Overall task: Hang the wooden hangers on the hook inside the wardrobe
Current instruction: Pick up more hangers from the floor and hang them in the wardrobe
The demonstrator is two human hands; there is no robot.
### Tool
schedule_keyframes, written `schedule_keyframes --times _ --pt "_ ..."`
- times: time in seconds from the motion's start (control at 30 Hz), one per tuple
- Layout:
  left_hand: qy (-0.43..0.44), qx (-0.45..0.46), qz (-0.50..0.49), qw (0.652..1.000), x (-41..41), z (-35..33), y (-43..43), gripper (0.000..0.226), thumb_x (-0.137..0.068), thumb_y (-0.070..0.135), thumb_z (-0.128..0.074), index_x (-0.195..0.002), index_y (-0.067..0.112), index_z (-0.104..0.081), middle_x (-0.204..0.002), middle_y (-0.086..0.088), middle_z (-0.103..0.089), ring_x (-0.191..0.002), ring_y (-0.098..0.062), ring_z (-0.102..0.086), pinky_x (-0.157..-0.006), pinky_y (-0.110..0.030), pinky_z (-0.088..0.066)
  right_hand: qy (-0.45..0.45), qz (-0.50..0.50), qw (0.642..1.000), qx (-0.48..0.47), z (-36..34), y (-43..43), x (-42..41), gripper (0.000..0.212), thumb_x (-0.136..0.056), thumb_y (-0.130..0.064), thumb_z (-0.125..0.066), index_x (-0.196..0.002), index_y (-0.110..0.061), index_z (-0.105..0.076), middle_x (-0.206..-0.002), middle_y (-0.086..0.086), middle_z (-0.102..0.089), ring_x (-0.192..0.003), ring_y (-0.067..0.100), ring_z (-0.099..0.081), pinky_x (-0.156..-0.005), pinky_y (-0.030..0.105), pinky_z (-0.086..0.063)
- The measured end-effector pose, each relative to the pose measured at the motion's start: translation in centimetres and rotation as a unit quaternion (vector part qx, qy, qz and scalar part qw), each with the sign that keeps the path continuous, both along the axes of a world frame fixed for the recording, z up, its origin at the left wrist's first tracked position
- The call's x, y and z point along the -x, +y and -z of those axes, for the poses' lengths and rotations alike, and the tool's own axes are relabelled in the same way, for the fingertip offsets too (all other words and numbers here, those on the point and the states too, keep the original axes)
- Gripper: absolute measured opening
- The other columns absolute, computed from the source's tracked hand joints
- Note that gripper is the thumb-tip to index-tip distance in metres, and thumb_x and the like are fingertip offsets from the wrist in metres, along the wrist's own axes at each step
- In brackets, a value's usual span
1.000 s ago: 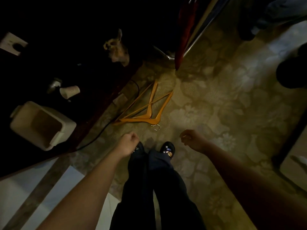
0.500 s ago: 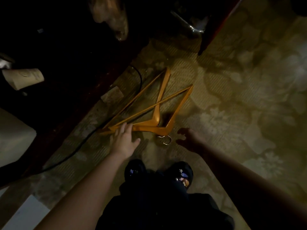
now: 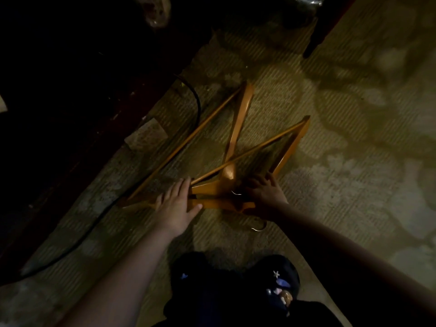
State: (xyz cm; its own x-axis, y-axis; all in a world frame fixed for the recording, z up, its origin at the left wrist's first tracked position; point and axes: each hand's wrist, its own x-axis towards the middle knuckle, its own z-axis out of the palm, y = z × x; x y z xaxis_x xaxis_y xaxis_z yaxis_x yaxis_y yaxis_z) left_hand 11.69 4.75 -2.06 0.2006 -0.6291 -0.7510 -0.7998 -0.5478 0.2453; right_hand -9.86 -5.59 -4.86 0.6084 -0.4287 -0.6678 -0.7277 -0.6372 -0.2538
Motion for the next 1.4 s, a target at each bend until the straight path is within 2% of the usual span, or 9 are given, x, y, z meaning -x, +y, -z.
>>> schedule_keyframes --times 0.13,0.23,0.3,0.4,0.6,0.77,0.9,1.23,1.4 --pt "0.006 -0.001 0.001 1.0 0.1 0.5 -0.1 0.072 -0.091 0.048 -0.043 -0.149 0.027 -0.005 -0.158 0.002 -0.013 -0.146 -0.019 -0.009 -0.116 -0.046 -0.008 -0.025 0.017 0.999 0.014 0.8 0.0 0.6 0.053 -0.085 -0.056 -0.043 -0.13 -0.03 -0.052 -0.141 0.0 -0.047 -0.141 0.021 -0.024 -0.113 0.043 0.006" --pt "0.023 -0.014 -0.008 1.0 0.2 0.1 -0.5 0.061 -0.095 0.046 -0.034 -0.148 0.027 -0.01 -0.158 0.002 -0.016 -0.146 -0.019 -0.009 -0.117 -0.046 -0.006 -0.032 0.007 0.999 0.003 0.0 0.0 1.8 0.058 -0.084 -0.059 -0.034 -0.128 -0.028 -0.054 -0.137 0.004 -0.053 -0.138 0.024 -0.032 -0.114 0.046 -0.003" --pt "0.025 -0.009 -0.042 0.999 0.4 -0.4 -1.1 0.056 -0.097 0.045 -0.027 -0.148 0.025 -0.015 -0.157 -0.001 -0.019 -0.145 -0.021 -0.012 -0.117 -0.045 -0.006 -0.033 -0.004 0.999 0.013 -1.0 0.3 3.0 0.066 -0.076 -0.06 -0.025 -0.112 -0.024 -0.066 -0.113 0.006 -0.069 -0.12 0.029 -0.054 -0.109 0.052 -0.022" --pt "0.013 0.015 -0.079 0.997 1.0 -1.5 -2.0 0.053 -0.098 0.043 -0.024 -0.147 0.023 -0.021 -0.156 -0.003 -0.022 -0.145 -0.022 -0.014 -0.118 -0.044 -0.006 -0.025 0.031 0.997 0.064 -2.4 1.2 5.7 0.044 -0.075 -0.057 -0.04 -0.081 -0.026 -0.071 -0.076 -0.002 -0.072 -0.086 0.026 -0.068 -0.092 0.049 -0.042" --pt "0.031 0.009 -0.081 0.996 3.5 -4.4 -4.0 0.056 -0.097 0.039 -0.034 -0.148 0.023 -0.016 -0.158 -0.002 -0.014 -0.145 -0.026 -0.01 -0.118 -0.048 -0.007 -0.01 0.2 0.978 0.057 -5.3 3.1 10.5 0.058 -0.078 -0.059 -0.021 -0.094 -0.021 -0.063 -0.091 0.001 -0.068 -0.098 0.029 -0.056 -0.097 0.046 -0.03" --pt "0.017 -0.014 0.037 0.999 4.8 -3.3 -5.4 0.067 -0.092 0.037 -0.048 -0.148 0.017 -0.015 -0.155 -0.007 -0.022 -0.143 -0.028 -0.02 -0.116 -0.048 -0.013 -0.051 0.393 0.913 0.099 -5.5 3.5 11.6 0.044 -0.09 -0.053 -0.029 -0.102 -0.023 -0.059 -0.103 0.001 -0.065 -0.105 0.026 -0.053 -0.099 0.043 -0.027" --pt "-0.003 -0.058 0.044 0.997 5.7 -1.2 -6.4 0.068 -0.09 0.037 -0.053 -0.146 0.016 -0.02 -0.148 -0.011 -0.036 -0.137 -0.032 -0.031 -0.113 -0.046 -0.017 -0.041 0.497 0.862 0.089 -3.6 3.1 11.1 0.035 -0.095 -0.045 -0.035 -0.109 -0.022 -0.057 -0.111 0.005 -0.064 -0.112 0.026 -0.05 -0.103 0.044 -0.024" --pt "-0.03 -0.069 0.049 0.996 6.0 1.8 -6.1 0.07 -0.081 0.029 -0.067 -0.139 0.015 -0.03 -0.135 -0.013 -0.05 -0.126 -0.034 -0.045 -0.11 -0.048 -0.03 -0.075 0.559 0.825 -0.018 -1.4 3.3 10.4 0.027 -0.096 -0.04 -0.037 -0.109 -0.026 -0.056 -0.112 0.0 -0.062 -0.116 0.021 -0.048 -0.108 0.044 -0.022" --pt "0.005 0.01 0.01 1.0 6.3 -1.9 -5.1 0.075 -0.077 0.023 -0.073 -0.137 0.014 -0.031 -0.128 -0.014 -0.053 -0.12 -0.034 -0.05 -0.101 -0.048 -0.04 -0.082 0.587 0.803 -0.057 -3.6 2.7 10.6 0.028 -0.096 -0.038 -0.035 -0.104 -0.024 -0.058 -0.102 0.005 -0.064 -0.103 0.025 -0.056 -0.099 0.046 -0.038"
